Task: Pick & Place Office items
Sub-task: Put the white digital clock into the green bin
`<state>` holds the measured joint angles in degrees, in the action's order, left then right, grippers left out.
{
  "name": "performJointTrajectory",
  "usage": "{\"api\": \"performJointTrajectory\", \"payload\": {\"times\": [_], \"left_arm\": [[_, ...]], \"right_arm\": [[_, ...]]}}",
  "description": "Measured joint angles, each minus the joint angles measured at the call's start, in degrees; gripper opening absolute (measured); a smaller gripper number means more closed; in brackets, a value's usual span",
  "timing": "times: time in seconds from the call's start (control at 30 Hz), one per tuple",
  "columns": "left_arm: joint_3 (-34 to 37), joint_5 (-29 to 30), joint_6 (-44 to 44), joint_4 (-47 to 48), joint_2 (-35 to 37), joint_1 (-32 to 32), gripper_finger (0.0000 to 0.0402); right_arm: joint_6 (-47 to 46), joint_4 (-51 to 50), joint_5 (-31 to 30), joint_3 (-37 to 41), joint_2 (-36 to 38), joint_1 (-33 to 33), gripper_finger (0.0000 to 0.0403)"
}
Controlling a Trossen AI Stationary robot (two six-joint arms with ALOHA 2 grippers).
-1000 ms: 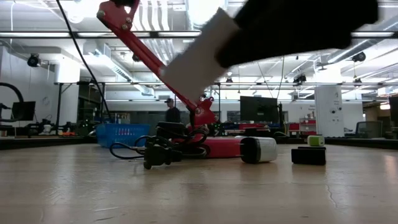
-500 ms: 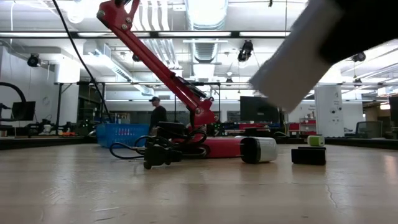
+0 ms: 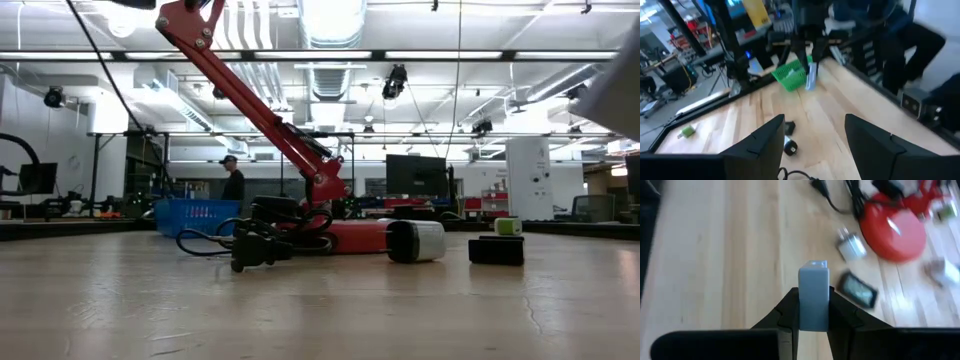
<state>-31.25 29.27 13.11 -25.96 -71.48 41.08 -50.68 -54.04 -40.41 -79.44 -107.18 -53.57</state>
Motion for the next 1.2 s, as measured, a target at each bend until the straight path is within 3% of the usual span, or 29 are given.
{"api": "performJointTrajectory", "payload": {"times": [0.23,0.37,0.87,1.2], "left_arm": [[11.8,-0.4,-0.3,-10.7,9.3,0.0,0.0209],[14.9,-0.5,-0.9,-11.4,12.0,0.0,0.0209],[16.1,-0.5,-1.7,-11.7,12.8,0.0,0.0209],[16.1,-0.5,-1.7,-11.7,12.8,0.0,0.0209]], "right_arm": [[-11.9,-6.1,5.1,0.1,0.0,-1.1,0.0056],[-15.7,-8.5,8.4,-0.1,0.0,-1.1,0.0056],[-25.5,-16.8,16.1,-0.2,1.7,-1.3,0.0056],[-30.0,-30.2,20.8,-6.5,2.5,-2.1,0.0056]]}}
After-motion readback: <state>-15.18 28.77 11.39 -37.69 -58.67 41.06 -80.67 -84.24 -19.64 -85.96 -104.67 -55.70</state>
